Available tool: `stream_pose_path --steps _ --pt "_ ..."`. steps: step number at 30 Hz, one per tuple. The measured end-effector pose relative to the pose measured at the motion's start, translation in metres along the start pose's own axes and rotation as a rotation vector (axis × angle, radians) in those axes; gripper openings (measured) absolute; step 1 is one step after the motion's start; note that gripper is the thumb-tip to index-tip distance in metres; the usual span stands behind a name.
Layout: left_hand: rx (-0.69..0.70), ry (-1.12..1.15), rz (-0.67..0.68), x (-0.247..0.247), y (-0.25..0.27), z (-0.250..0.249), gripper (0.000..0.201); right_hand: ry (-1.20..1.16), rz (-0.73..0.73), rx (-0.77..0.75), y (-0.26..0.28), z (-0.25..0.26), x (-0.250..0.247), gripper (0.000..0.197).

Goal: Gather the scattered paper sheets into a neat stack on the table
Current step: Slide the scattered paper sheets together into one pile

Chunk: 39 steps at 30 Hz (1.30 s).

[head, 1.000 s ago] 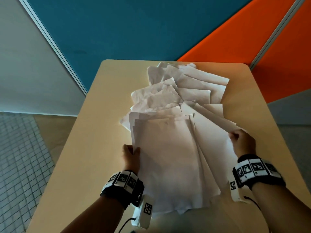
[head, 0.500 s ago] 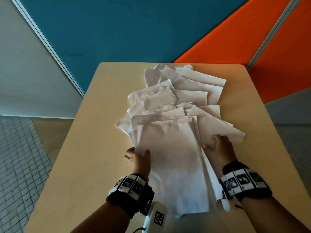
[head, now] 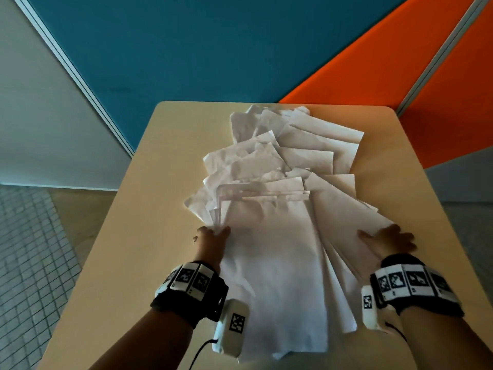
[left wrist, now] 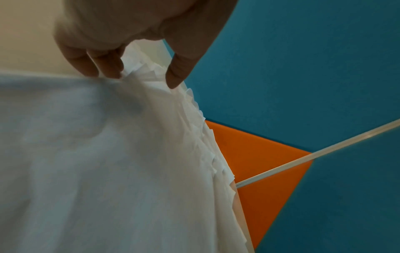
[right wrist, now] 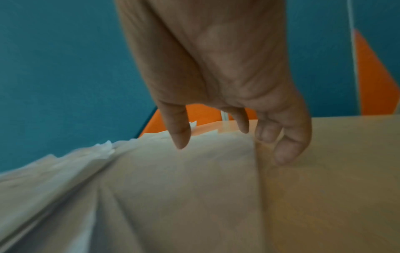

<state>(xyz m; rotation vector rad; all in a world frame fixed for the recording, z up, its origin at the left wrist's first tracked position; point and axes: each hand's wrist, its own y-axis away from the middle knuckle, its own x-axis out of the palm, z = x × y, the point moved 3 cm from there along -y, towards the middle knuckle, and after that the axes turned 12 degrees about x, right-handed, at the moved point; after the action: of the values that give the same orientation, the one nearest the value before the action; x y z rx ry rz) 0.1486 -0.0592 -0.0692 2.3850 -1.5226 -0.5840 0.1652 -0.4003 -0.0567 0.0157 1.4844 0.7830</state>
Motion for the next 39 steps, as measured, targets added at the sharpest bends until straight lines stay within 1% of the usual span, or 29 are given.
stream_pose_path --steps 1,2,3,4,5,6,8,9,10,11,12,14,15,16,17,19,20,22,24,26,29,31,33,34,35,36,37,38,39 --pt "-0.003 0.019 0.014 0.0 -0.004 0.0 0.068 -0.056 0.016 0.05 -0.003 -0.006 0.0 0.092" --pt "0.0 0.035 0.024 0.001 -0.009 -0.003 0.063 -0.116 0.029 0.071 -0.004 -0.009 -0.002 0.093" --pt "0.004 0.035 0.028 0.001 -0.012 -0.006 0.051 -0.18 0.046 0.072 -0.008 -0.01 -0.002 0.091" --pt "0.015 0.03 0.024 0.001 -0.017 -0.009 0.035 -0.233 0.061 0.05 -0.012 -0.01 -0.002 0.086" --pt "0.016 0.016 0.029 0.001 -0.02 -0.014 0.018 -0.259 0.072 0.012 -0.017 -0.009 -0.002 0.077" --pt "0.013 0.012 0.026 0.0 -0.024 -0.017 0.016 -0.256 0.07 -0.055 -0.022 -0.006 -0.001 0.064" --pt "0.017 -0.017 0.045 0.0 -0.033 -0.021 0.03 -0.227 0.039 -0.209 -0.025 0.002 -0.002 0.034" --pt "0.025 -0.052 0.069 0.0 -0.037 -0.023 0.032 -0.206 0.034 -0.273 -0.023 0.007 -0.001 0.027" --pt "0.033 -0.078 0.095 0.002 -0.04 -0.027 0.032 -0.181 0.025 -0.33 -0.021 0.013 -0.001 0.023" --pt "0.035 -0.09 0.089 0.003 -0.045 -0.028 0.028 -0.163 0.02 -0.376 -0.019 0.019 -0.001 0.022" --pt "0.052 -0.105 0.062 0.004 -0.051 -0.029 0.023 -0.15 0.015 -0.416 -0.018 0.026 -0.002 0.022" --pt "0.096 -0.103 -0.004 0.005 -0.062 -0.03 0.02 -0.137 0.003 -0.454 -0.018 0.035 -0.006 0.022" --pt "0.107 -0.069 -0.033 0.005 -0.068 -0.029 0.017 -0.131 -0.007 -0.451 -0.019 0.038 -0.008 0.022" --pt "0.116 -0.084 -0.057 0.004 -0.074 -0.025 0.012 -0.125 -0.018 -0.443 -0.022 0.038 -0.011 0.022" --pt "0.127 -0.114 -0.077 0.002 -0.076 -0.025 0.012 -0.118 -0.029 -0.429 -0.024 0.038 -0.013 0.022" --pt "0.165 -0.171 -0.107 -0.002 -0.079 -0.028 0.02 -0.079 -0.042 -0.423 -0.028 0.039 -0.015 0.023" --pt "0.193 -0.195 -0.115 -0.003 -0.077 -0.034 0.018 -0.055 -0.04 -0.429 -0.03 0.04 -0.014 0.024" --pt "0.245 -0.247 -0.094 -0.003 -0.077 -0.04 0.017 -0.023 -0.026 -0.468 -0.031 0.047 -0.012 0.026" --pt "0.286 -0.253 -0.063 -0.002 -0.076 -0.047 0.014 -0.005 -0.003 -0.513 -0.029 0.055 -0.011 0.027" --pt "0.325 -0.284 -0.05 -0.001 -0.083 -0.05 0.03 -0.009 0.011 -0.547 -0.027 0.064 -0.01 0.028" --pt "0.368 -0.319 -0.048 0.006 -0.09 -0.06 0.028 -0.013 0.022 -0.595 -0.023 0.074 -0.009 0.029" --pt "0.402 -0.261 -0.013 0.012 -0.092 -0.068 0.03 -0.004 0.066 -0.633 -0.016 0.079 -0.004 0.033" --pt "0.358 -0.168 0.088 0.02 -0.093 -0.071 0.03 0.013 0.135 -0.664 -0.009 0.083 0.002 0.04" --pt "0.307 -0.115 0.113 0.021 -0.095 -0.07 0.036 -0.001 0.167 -0.665 -0.006 0.084 0.006 0.045" --pt "0.246 -0.083 0.114 0.02 -0.102 -0.063 0.05 -0.041 0.181 -0.638 -0.005 0.084 0.007 0.051" --pt "0.167 0.0 0.09 0.016 -0.105 -0.055 0.064 -0.102 0.177 -0.588 -0.007 0.081 0.006 0.054" --pt "0.093 0.077 0.068 0.009 -0.107 -0.047 0.069 -0.167 0.158 -0.526 -0.011 0.076 0.004 0.053" --pt "0.049 0.145 0.06 0.002 -0.097 -0.045 0.062 -0.222 0.145 -0.459 -0.016 0.069 0.003 0.051" --pt "0.041 0.153 0.078 -0.003 -0.082 -0.048 0.052 -0.255 0.157 -0.4 -0.019 0.061 0.003 0.047"
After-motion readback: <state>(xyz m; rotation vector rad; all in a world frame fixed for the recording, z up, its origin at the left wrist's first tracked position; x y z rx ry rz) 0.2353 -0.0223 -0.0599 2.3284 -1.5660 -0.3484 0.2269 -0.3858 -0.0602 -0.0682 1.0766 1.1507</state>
